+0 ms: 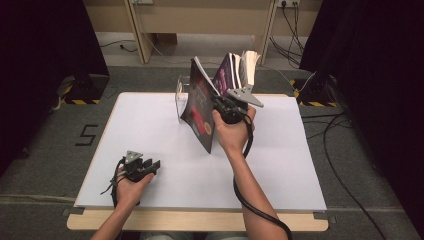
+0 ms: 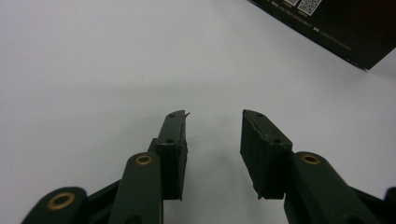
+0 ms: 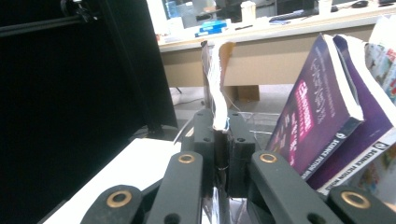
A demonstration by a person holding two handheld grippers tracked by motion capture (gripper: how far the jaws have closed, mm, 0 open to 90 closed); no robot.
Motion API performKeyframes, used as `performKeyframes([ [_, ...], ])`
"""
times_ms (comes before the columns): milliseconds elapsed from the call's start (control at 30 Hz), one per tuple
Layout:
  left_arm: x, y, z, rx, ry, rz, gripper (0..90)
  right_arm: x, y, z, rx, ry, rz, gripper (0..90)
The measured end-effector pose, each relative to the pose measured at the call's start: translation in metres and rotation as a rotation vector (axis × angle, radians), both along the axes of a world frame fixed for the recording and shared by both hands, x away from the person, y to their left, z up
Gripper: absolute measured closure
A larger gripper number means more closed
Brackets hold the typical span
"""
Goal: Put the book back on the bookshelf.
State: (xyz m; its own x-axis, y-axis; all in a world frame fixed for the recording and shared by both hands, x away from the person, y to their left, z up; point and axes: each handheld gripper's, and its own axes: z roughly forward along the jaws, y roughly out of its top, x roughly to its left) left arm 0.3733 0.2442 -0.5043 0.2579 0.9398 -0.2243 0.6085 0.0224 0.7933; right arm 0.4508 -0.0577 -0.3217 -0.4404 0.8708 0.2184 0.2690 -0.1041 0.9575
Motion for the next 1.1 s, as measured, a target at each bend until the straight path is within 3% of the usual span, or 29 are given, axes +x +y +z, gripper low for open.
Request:
performKeyframes([
  [133, 0.0, 0.0, 0.0, -0.002, -0.001, -0.001, 60.1, 0.001, 0.0, 0.001, -0.013, 0.002, -0.018, 86.5],
  [600, 0.0, 0.0, 0.0, -0.007, -0.002, 0.001, 60.1, 0.005, 0.01, 0.015, -0.02, -0.021, -0.005, 87.0],
  [1100, 0.0, 0.0, 0.0, -0.009, 0.0, 0.0, 60.1, 0.037, 0.03, 0.046, -0.025, -0.098, -0.047, 87.0],
])
